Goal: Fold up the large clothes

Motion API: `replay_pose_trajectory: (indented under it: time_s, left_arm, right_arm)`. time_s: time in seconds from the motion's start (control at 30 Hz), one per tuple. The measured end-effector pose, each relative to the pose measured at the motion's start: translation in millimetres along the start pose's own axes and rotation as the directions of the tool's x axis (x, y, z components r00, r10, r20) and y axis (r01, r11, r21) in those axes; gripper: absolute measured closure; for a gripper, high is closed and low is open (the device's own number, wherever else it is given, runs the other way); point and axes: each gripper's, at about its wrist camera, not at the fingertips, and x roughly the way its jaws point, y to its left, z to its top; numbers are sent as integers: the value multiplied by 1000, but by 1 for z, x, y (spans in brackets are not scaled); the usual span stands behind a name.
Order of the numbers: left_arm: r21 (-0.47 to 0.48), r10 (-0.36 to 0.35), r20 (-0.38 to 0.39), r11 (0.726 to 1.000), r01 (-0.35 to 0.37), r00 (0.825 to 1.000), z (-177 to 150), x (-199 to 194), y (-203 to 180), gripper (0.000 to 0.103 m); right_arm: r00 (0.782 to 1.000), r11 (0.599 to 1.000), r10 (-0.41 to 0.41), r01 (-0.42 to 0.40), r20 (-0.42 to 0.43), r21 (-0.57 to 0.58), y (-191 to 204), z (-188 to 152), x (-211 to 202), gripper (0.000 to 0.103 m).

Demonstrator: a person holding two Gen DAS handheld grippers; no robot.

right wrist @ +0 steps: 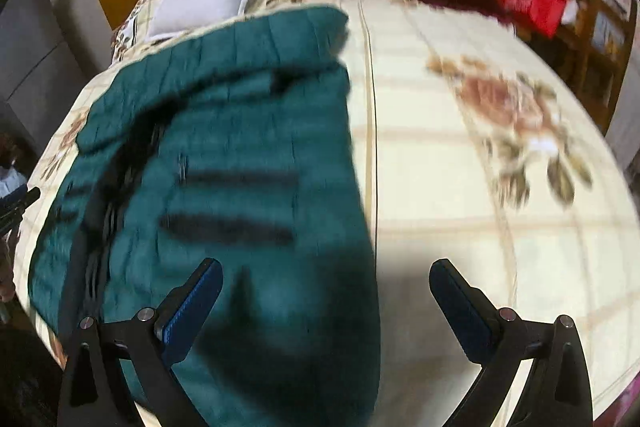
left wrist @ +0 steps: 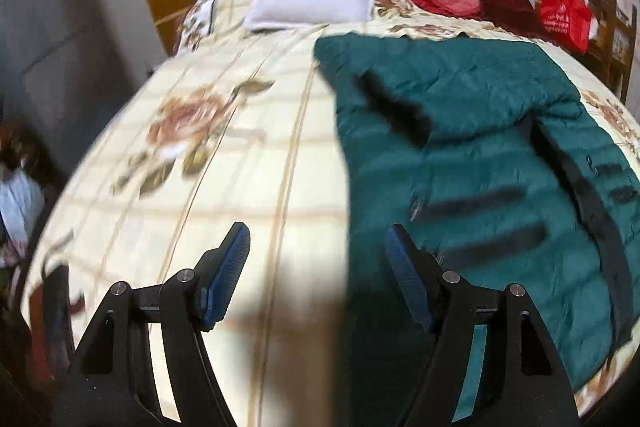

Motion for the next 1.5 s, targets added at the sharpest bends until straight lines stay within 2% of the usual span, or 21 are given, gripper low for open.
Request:
replay_pose_trajectory:
  time_s: [0.17, 0.23, 0.37, 0.43, 0.57, 0.73, 0.87, 0.97, 1.07, 1.17, 1.2, 1.23, 1.27, 1.43, 1.5]
  left_arm:
    - [-87, -36, -101, 996, 27, 994, -46, 3, 22, 32]
    - [-133, -72, -128, 990, 55, 989, -61, 1, 26, 32]
    - [-192, -120, -129, 977, 94, 984, -76, -7, 27, 32]
    - [-199, -122, -129, 975, 95, 984, -78, -7, 24, 32]
    - [-217, -122, -116, 972, 95, 986, -75, -7, 24, 32]
    - [-257, -148, -31, 957, 135, 989, -67, -22, 28, 31]
    - [-222, -201, -43, 957, 186, 979, -66, -14, 12, 26]
    - [-192, -260, -85, 952, 240, 962, -72, -4, -2, 24]
    - [-178, -301, -85, 942, 283, 950, -74, -7, -8, 14]
    - [-177, -400, -93, 908, 380, 912, -77, -12, -13, 10]
    - [-163, -432, -98, 896, 414, 896, -79, -14, -17, 9]
    - [-149, -446, -103, 891, 429, 889, -80, -15, -21, 2]
    - [-134, -458, -104, 886, 444, 883, -81, -17, -25, 1]
    - [-45, -410, -107, 912, 407, 906, -75, -13, -42, 1]
    - [-57, -404, -96, 915, 400, 910, -70, -7, -43, 1]
  right_arm:
    - [997, 995, 77, -77, 0, 59, -8, -34, 5, 0]
    - [994, 988, 114, -113, 3, 101, -14, -43, 9, 0]
    - [981, 981, 151, -164, 125, 103, -18, -62, -2, 0]
    - [975, 983, 158, -171, 156, 73, -15, -72, -7, 0]
    - [970, 982, 189, -191, 156, -2, -7, -83, -12, 0]
    - [960, 974, 224, -227, 170, -1, -7, -88, -14, 0]
    - [953, 968, 248, -252, 177, 3, -8, -84, -11, 0]
    - [941, 956, 290, -294, 176, -3, -6, -83, -10, 0]
    - [928, 943, 328, -333, 175, -2, -5, -83, -10, 0]
    - [893, 904, 416, -427, 172, 26, -8, -82, -9, 0]
    - [885, 896, 431, -443, 173, 36, -9, -82, -9, 0]
    - [883, 893, 435, -448, 175, 38, -9, -82, -8, 0]
    - [883, 894, 435, -447, 176, 35, -9, -82, -8, 0]
    - [903, 919, 389, -395, 181, -4, 1, -81, -7, 0]
    - [910, 927, 371, -374, 184, -19, 5, -78, -3, 0]
